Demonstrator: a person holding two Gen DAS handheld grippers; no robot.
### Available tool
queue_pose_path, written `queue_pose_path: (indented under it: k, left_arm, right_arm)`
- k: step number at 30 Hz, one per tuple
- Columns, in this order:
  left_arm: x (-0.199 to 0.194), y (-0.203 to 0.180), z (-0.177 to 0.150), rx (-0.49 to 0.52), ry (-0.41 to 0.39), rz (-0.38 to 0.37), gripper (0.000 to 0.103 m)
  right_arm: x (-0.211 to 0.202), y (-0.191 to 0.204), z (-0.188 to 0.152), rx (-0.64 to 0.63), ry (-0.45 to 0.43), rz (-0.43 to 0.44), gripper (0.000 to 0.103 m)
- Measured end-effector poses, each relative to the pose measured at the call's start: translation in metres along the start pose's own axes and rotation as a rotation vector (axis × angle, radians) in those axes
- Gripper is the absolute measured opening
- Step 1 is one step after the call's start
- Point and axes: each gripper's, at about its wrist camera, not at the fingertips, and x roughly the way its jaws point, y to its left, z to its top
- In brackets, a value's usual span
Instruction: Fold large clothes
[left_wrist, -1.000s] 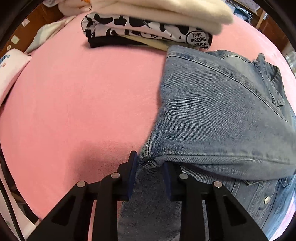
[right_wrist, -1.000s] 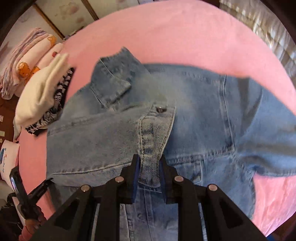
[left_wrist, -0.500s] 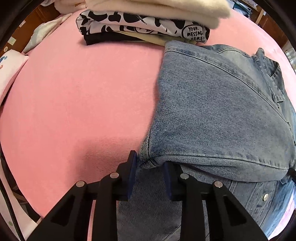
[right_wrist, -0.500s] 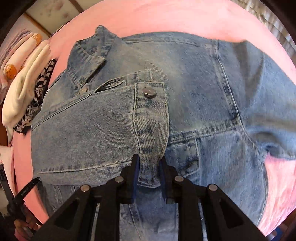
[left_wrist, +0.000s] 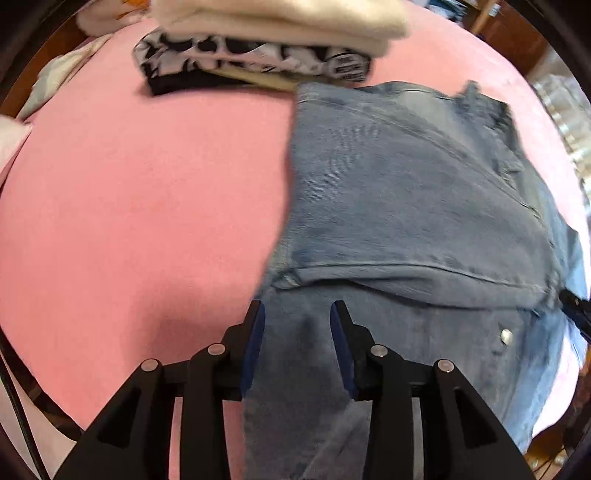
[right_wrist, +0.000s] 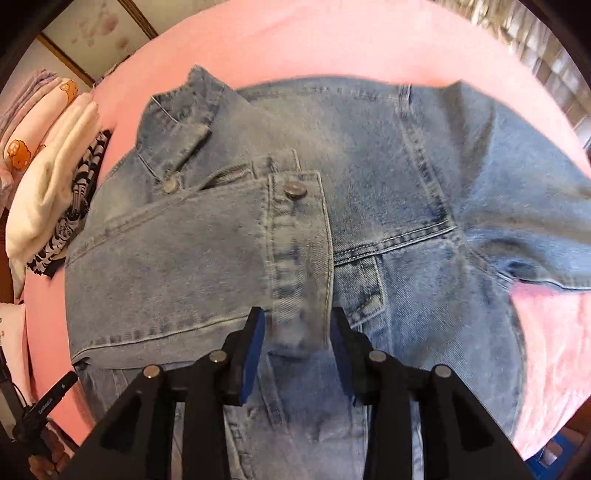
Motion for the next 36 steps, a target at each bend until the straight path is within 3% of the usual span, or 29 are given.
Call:
queue_pose_path:
  k: [2,6,8,10,12,14,16,19,21,22,24,32,36]
  left_arm:
    - [-0.008,-0.009,0.001,0.023,-0.008,-0.049,0.035]
    - [-0.011,-0.041,0.008,0.072,-0.008,-0.202,0.032]
    - [-0.006,-0.059,0.013,0.106,-0.006,-0.243,0.029]
    - [-0.001,-0.073,0.017,0.132,-0.006,-0.261,0.013]
    - [0.009,-0.084,0.023,0.141,0.010,-0.295,0.012]
    - [0.017,-0.086,0.025,0.142,0.036,-0.290,0.011]
    - [0.030,-0.085,0.027,0.141,0.070,-0.238,0.011]
    - [0.042,-0.067,0.027,0.102,0.082,-0.197,0.011]
    - [0.048,-0.050,0.025,0.077,0.103,-0.185,0.011]
    - [0.050,-0.041,0.025,0.070,0.106,-0.158,0.011]
    - [0.051,-0.021,0.024,0.051,0.114,-0.176,0.011]
    - [0.052,0.009,0.018,0.049,0.133,-0.182,0.009]
    - [0.048,-0.003,0.013,0.111,0.110,-0.084,0.009]
  right_arm:
    - [-0.013,0.006,-0.007,0.008,-0.030,0.028,0.042]
    - [-0.030,0.029,-0.025,-0.038,-0.082,0.117,0.042]
    - [-0.028,0.050,-0.035,-0.082,-0.085,0.177,0.041]
    - [-0.018,0.072,-0.043,-0.125,-0.061,0.218,0.034]
    - [-0.007,0.094,-0.046,-0.156,-0.043,0.241,0.011]
    - [0.005,0.116,-0.050,-0.180,-0.040,0.273,0.007]
    - [0.013,0.133,-0.054,-0.191,-0.048,0.285,0.003]
    - [0.034,0.151,-0.054,-0.214,-0.014,0.262,0.000]
    - [0.044,0.154,-0.052,-0.241,-0.007,0.203,0.000]
    - [0.050,0.152,-0.050,-0.248,-0.005,0.165,0.000]
    - [0.051,0.139,-0.047,-0.220,-0.014,0.133,0.000]
    - [0.032,0.024,-0.026,0.055,-0.066,-0.057,0.000]
    - [0.027,-0.004,-0.029,0.133,-0.077,0.029,0.000]
